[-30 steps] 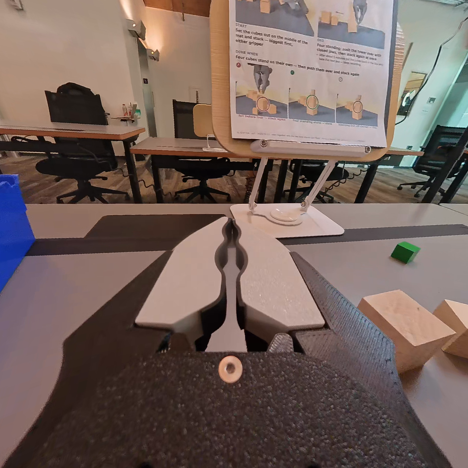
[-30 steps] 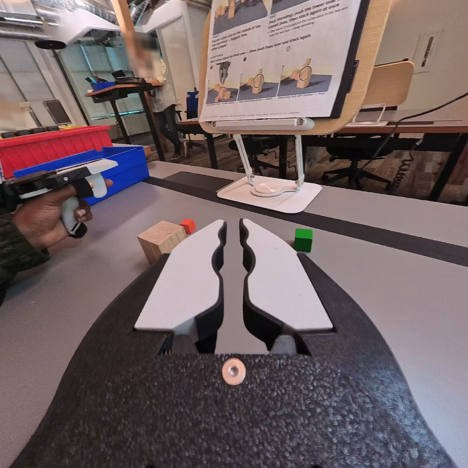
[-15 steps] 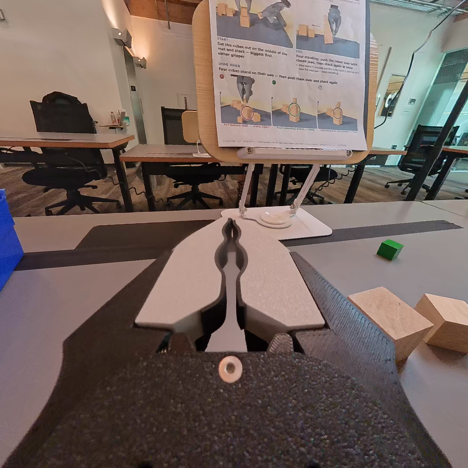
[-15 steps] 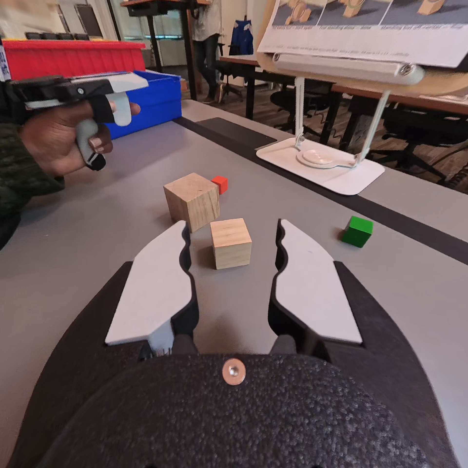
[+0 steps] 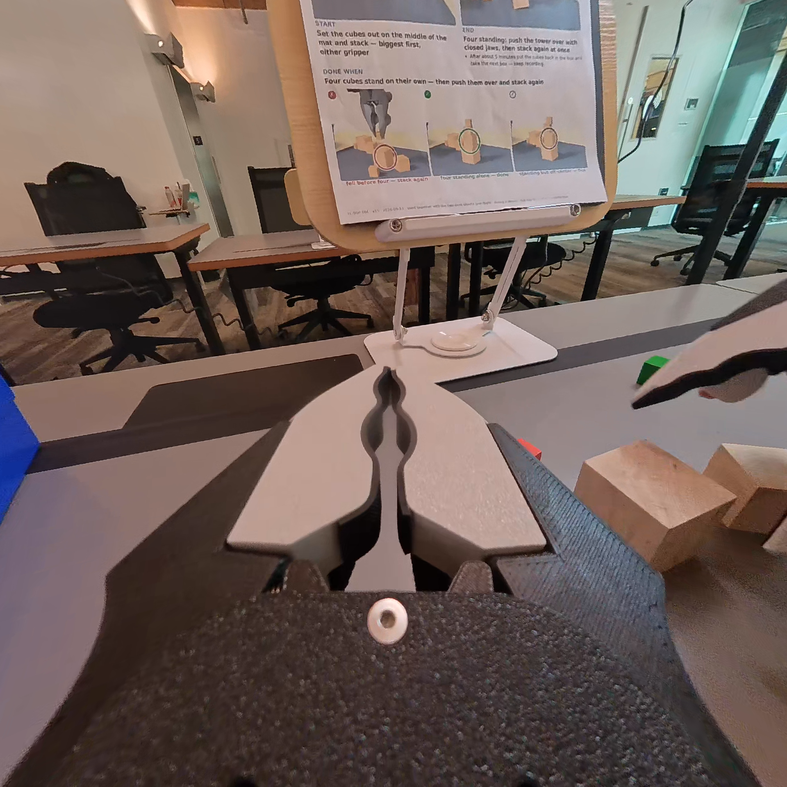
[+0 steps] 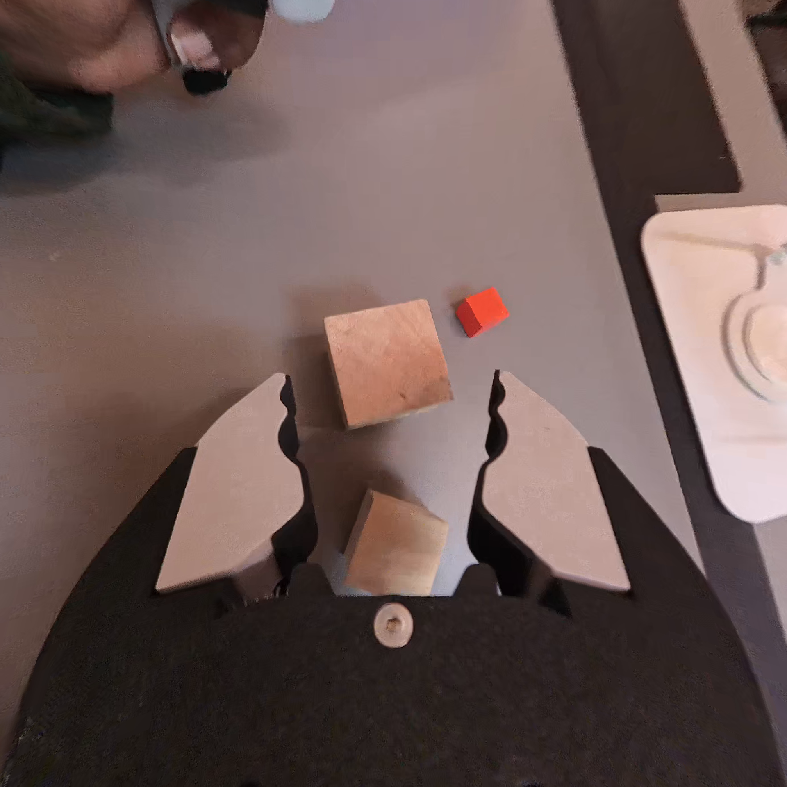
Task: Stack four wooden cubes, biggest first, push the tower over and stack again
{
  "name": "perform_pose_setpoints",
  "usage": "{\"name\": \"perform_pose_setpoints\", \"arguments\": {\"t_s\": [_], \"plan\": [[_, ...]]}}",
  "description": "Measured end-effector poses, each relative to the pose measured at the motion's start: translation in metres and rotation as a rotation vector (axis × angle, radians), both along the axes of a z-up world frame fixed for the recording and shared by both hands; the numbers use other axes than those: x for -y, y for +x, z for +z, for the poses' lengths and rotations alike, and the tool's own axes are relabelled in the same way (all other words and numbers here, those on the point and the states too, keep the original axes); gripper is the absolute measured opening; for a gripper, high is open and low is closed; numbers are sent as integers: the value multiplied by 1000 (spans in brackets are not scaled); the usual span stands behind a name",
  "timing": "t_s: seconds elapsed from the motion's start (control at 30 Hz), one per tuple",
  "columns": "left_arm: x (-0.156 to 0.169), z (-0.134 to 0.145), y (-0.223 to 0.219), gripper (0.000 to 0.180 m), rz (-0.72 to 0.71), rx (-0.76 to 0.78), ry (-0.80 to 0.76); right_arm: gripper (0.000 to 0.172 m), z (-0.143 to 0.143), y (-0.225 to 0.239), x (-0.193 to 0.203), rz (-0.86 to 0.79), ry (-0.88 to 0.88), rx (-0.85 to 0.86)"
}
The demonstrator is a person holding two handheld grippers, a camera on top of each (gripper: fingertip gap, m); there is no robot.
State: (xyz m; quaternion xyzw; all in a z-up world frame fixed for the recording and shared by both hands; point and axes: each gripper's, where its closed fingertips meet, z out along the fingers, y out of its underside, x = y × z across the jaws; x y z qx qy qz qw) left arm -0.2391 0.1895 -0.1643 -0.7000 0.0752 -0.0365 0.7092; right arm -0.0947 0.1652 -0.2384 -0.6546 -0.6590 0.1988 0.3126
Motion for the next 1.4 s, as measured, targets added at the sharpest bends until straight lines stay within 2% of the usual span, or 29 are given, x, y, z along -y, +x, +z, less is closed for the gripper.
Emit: {"name": "perform_pose_setpoints", "arguments": {"t_s": [0.07,0.17,0.2,0.27,0.37,0.43,0.5,0.73,1.03,1.13,1.23,1.4], "plan": [[-1,-2,0,0,1,-10,-4,86,-11,-7,1,49,-10,116],[-2,-4,0,0,-8,-12,-16,60,-27,-9,-3,74,47,270],[-3,-4,0,0,-8,-12,-16,60,-25,-10,1,98,49,280],[-2,-4,1,0,-17,-4,-18,59,-9,-14,12,127,57,220],[-2,-1,2,0,-23,2,-8,59,33,-6,26,135,83,89],[-2,0,2,0,-29,8,-8,59,51,17,36,131,83,74],[-2,1,3,0,-34,16,-7,59,55,45,42,117,77,98],[0,2,3,0,-31,28,-3,59,12,126,45,18,9,175],[3,5,11,0,-113,40,32,59,-25,145,30,-53,11,223],[3,4,13,0,-128,35,28,61,-26,143,29,-64,25,221],[2,3,14,0,-135,34,22,71,-24,142,29,-70,26,217],[1,2,14,0,-131,21,21,70,6,130,22,-127,-41,106]]}}
